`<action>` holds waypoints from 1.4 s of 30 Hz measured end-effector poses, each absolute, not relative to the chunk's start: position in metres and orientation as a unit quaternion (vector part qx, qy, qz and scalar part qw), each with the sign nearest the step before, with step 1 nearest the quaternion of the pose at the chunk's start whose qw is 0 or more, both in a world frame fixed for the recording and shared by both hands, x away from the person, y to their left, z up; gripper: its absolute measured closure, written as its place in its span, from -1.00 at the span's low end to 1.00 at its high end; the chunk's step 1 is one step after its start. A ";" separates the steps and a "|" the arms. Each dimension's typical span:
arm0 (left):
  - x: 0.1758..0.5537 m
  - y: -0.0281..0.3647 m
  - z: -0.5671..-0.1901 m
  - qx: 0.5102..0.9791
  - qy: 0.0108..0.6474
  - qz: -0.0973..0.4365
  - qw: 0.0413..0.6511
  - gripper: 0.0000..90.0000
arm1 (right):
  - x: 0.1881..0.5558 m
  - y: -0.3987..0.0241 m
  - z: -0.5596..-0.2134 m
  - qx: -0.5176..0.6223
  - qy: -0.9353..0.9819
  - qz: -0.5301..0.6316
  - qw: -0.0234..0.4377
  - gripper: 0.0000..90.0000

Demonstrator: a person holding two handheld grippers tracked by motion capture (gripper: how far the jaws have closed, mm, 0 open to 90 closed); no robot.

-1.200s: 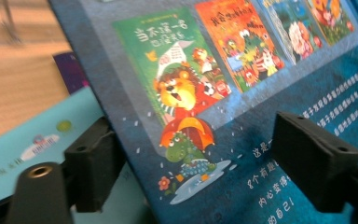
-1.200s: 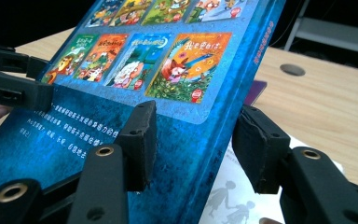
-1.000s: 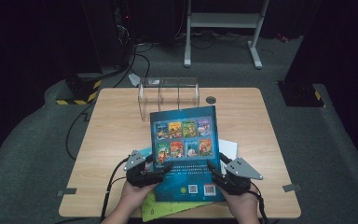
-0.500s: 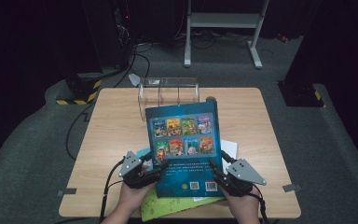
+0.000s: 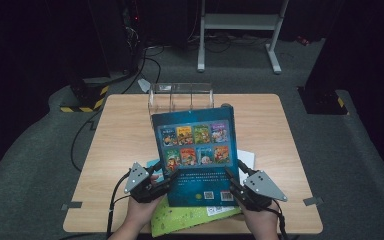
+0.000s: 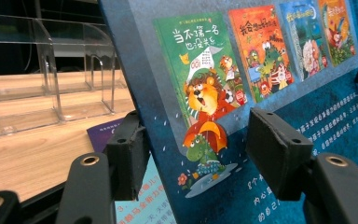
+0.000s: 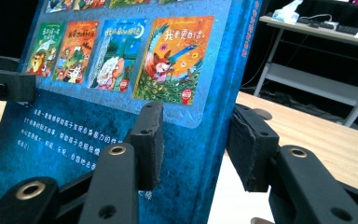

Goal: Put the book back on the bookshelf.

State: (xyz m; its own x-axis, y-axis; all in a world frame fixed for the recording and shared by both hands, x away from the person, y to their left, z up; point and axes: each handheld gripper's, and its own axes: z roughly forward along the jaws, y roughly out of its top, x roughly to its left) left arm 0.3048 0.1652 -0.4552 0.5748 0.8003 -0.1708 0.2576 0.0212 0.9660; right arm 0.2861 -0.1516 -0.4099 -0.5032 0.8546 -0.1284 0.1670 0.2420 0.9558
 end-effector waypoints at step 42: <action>0.354 0.167 -0.442 0.642 0.388 0.285 0.596 0.07 | 0.338 -0.139 -0.393 0.359 0.684 0.511 0.378 0.36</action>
